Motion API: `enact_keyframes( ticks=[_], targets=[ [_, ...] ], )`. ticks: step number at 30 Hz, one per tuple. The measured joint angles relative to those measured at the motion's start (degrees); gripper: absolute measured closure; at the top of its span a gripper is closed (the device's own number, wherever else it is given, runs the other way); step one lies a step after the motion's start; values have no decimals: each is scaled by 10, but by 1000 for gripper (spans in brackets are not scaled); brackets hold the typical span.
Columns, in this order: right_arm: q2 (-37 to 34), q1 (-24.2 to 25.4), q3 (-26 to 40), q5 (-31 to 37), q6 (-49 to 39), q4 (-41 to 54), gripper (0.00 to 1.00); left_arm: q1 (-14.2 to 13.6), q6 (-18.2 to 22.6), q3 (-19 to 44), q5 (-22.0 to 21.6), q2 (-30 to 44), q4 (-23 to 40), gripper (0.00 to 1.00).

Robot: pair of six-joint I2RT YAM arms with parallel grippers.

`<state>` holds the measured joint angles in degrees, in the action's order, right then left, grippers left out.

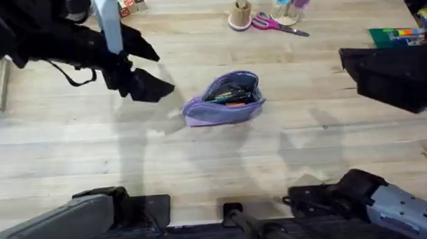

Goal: Unzip the bag, pick up the pens from the table one at a time and place them inside, then zip the bag closed.

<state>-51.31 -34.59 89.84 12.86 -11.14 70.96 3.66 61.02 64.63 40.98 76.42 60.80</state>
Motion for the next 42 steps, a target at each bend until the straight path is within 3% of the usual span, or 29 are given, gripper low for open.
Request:
enact_keyframes(
  ticks=[5,16,22,27,34,42],
  targets=[
    [0,0,0,0,0,0,5,8,26,-2,-2,0,-59,181],
    [-3,0,0,0,0,-2,5,8,43,-2,-5,0,-43,181],
    [-39,0,0,0,0,-2,5,10,155,-2,-7,0,46,182],
    [-80,0,0,-3,0,-2,5,55,250,-2,2,0,88,181],
    [-128,0,0,-30,0,-6,6,136,328,-34,45,0,89,181],
    [-174,0,0,-104,1,-54,5,141,349,-86,73,1,45,182]
  ],
)
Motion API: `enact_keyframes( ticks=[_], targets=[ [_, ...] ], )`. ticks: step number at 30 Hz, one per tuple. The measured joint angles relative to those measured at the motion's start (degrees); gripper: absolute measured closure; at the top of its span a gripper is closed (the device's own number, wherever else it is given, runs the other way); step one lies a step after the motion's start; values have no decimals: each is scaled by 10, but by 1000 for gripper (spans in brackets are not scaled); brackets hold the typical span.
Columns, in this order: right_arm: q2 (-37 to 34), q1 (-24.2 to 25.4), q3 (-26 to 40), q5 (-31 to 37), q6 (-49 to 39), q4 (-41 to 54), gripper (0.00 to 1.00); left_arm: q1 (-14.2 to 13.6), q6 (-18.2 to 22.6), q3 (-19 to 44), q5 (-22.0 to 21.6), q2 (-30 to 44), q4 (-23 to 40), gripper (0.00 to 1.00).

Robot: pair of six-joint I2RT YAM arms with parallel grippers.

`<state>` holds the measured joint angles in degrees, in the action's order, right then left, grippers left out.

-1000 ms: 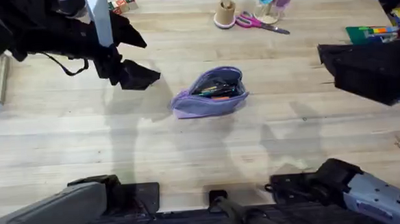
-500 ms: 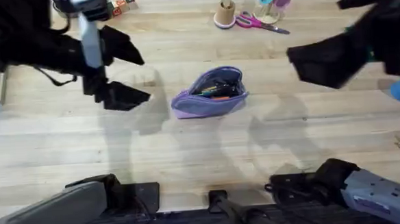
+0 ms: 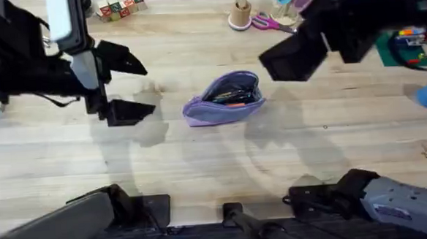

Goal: Unzip the bag, pick up the pens from the table one at a time and place them inside, then zip the bag closed.

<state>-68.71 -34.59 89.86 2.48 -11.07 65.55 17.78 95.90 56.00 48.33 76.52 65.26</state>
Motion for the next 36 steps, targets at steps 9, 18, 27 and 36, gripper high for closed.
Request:
enact_keyframes(
  ticks=[9,18,27,36],
  targets=[
    [-12,0,0,-74,2,-33,5,0,17,-31,46,81,-6,182],
    [-12,0,0,-120,4,-34,5,0,28,-31,82,174,-8,182],
    [-12,0,0,-128,4,-34,5,0,29,-31,104,197,-8,182],
    [-12,0,0,-158,23,-35,5,0,29,-31,106,197,-8,182]
  ],
)
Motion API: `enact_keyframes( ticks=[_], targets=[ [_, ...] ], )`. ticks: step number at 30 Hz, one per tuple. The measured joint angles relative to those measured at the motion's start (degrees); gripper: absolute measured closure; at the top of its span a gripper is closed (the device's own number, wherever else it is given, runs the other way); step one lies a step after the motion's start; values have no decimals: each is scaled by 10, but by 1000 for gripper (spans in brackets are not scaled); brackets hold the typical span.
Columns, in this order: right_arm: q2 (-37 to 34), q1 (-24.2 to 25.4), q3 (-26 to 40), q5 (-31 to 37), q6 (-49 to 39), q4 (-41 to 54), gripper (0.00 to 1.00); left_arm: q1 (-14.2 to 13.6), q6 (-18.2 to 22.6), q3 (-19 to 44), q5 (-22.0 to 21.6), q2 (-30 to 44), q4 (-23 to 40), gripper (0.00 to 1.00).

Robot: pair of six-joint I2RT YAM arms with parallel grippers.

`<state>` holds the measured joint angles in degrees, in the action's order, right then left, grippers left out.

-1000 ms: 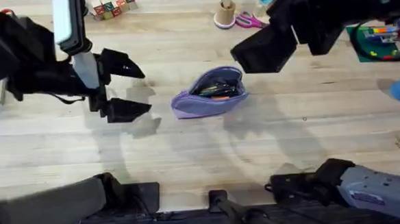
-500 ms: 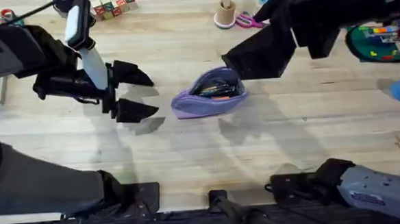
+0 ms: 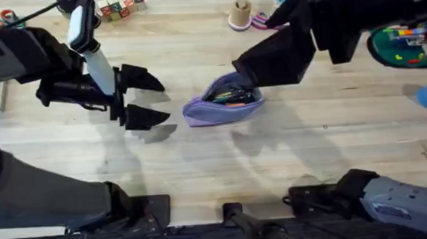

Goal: Unzip the bag, pick up the pens from the table one at a time and place them inside, then zip the bag closed.

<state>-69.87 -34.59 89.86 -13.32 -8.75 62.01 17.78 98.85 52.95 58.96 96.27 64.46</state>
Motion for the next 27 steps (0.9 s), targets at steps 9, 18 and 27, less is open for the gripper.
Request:
enact_keyframes(
  ticks=[9,18,27],
  targets=[
    [-67,-1,1,-7,62,-7,6,0,0,0,0,0,0,181],
    [-149,-20,1,-3,176,-62,6,0,0,0,0,0,0,181],
    [-207,-80,1,79,240,-78,5,0,0,0,0,0,0,182]
  ],
)
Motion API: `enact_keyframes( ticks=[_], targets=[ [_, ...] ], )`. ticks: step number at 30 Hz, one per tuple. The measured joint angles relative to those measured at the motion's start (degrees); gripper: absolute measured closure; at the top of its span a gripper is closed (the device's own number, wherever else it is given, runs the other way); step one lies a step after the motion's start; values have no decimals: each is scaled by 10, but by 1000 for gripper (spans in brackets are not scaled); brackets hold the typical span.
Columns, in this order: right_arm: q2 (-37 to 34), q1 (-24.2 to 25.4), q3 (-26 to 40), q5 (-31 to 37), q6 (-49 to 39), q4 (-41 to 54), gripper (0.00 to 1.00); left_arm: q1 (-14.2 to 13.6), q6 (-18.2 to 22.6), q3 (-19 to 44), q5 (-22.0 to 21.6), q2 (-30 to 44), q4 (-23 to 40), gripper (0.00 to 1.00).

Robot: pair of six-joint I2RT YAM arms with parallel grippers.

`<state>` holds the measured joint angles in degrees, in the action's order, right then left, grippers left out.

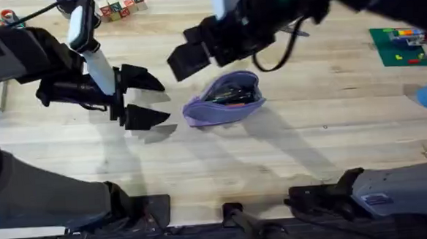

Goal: Unzip the bag, pick up the pens from the table one at a time and place them inside, then zip the bag closed.

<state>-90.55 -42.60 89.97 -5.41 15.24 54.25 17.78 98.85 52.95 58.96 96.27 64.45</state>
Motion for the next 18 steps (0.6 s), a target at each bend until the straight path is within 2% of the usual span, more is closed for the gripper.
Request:
enact_keyframes(
  ticks=[8,18],
  targets=[
    [-43,-52,0,59,14,-52,5,0,0,0,0,0,0,181],
    [-91,-56,0,73,15,-40,5,0,0,0,0,0,0,181]
  ],
)
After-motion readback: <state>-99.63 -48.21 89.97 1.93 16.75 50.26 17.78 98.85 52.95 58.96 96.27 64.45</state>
